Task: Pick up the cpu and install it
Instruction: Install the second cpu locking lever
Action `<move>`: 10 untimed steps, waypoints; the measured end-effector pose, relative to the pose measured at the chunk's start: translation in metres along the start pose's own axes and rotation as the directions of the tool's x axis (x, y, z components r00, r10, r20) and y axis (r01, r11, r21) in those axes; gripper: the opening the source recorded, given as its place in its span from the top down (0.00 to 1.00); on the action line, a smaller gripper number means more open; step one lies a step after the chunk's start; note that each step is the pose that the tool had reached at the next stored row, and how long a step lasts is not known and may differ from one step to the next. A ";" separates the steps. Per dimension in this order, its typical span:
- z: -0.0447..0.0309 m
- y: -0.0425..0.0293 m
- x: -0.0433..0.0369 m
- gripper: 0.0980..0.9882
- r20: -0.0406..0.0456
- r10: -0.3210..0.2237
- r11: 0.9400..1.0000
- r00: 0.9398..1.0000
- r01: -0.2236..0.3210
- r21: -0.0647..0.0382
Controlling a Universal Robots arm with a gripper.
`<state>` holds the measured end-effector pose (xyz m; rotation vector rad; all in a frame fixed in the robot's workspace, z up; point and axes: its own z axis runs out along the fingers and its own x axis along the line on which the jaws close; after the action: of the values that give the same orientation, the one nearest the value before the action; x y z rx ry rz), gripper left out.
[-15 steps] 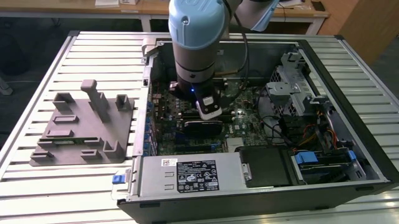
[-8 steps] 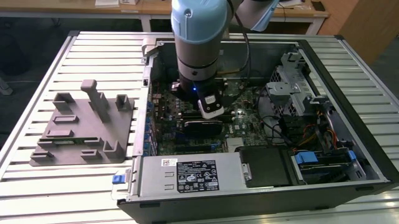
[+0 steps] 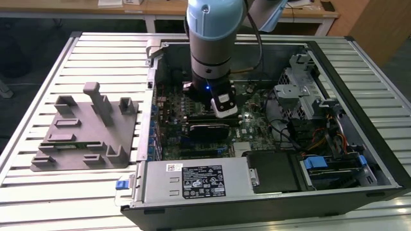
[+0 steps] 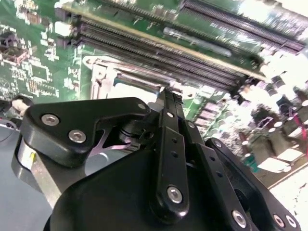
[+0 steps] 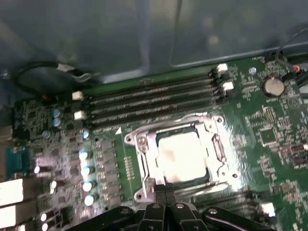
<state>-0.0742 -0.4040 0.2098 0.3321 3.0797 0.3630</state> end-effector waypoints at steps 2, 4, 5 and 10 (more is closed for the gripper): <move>0.0012 0.0047 -0.0011 0.99 0.002 0.000 1.000 1.000 0.000 0.007; 0.0021 0.0081 -0.0032 0.99 0.004 -0.001 1.000 1.000 0.001 0.018; 0.0025 0.0098 -0.0042 0.99 0.005 -0.001 1.000 1.000 0.001 0.024; 0.0057 0.0214 -0.0106 0.99 0.011 -0.003 0.999 1.000 0.002 0.051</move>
<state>-0.0592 -0.3846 0.2093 0.3304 3.0827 0.2814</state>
